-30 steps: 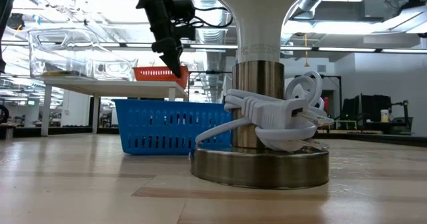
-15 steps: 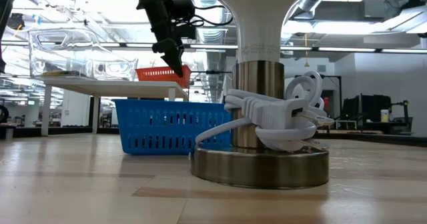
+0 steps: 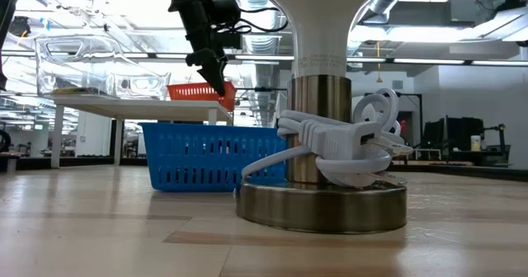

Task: Pick & Place Office Desk Supplies
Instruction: Put the orange basket filled with rubber bands on the shelf, then adjust the transparent bin on the shelf

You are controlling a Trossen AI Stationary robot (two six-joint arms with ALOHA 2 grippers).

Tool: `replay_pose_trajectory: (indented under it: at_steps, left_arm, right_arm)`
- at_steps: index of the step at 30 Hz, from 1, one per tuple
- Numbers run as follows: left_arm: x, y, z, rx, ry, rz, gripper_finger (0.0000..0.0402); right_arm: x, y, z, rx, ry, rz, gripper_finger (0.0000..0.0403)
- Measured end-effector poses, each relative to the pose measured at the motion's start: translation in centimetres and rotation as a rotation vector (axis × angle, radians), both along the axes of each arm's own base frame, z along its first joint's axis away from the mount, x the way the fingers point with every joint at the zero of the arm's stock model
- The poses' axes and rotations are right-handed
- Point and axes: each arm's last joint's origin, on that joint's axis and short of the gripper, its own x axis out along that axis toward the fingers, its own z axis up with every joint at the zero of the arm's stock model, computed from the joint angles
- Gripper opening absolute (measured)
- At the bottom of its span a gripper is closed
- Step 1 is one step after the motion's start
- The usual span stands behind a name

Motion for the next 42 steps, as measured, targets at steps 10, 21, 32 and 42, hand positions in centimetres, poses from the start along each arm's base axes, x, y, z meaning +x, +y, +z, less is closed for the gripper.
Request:
replay_pose_trajectory:
  at_steps: [10,21,32,42]
  left_arm:
    - [0.2,0.2,0.2,0.045,-0.013,0.025,0.0060]
    - [0.1,0.3,0.2,0.050,-0.003,0.037,0.0067]
    - [-1.0,0.0,1.4,0.054,-0.016,0.053,0.0067]
    - [-1.3,-0.3,1.1,0.020,0.025,0.050,0.0067]
  right_arm:
    - [0.0,0.0,0.0,0.002,-0.004,-0.001,0.0166]
    - [0.0,0.0,0.0,0.008,-0.005,-0.006,0.0166]
    - [0.0,0.0,0.0,0.008,-0.005,-0.007,0.0166]
    - [0.1,0.1,0.1,0.006,-0.012,-0.004,0.0166]
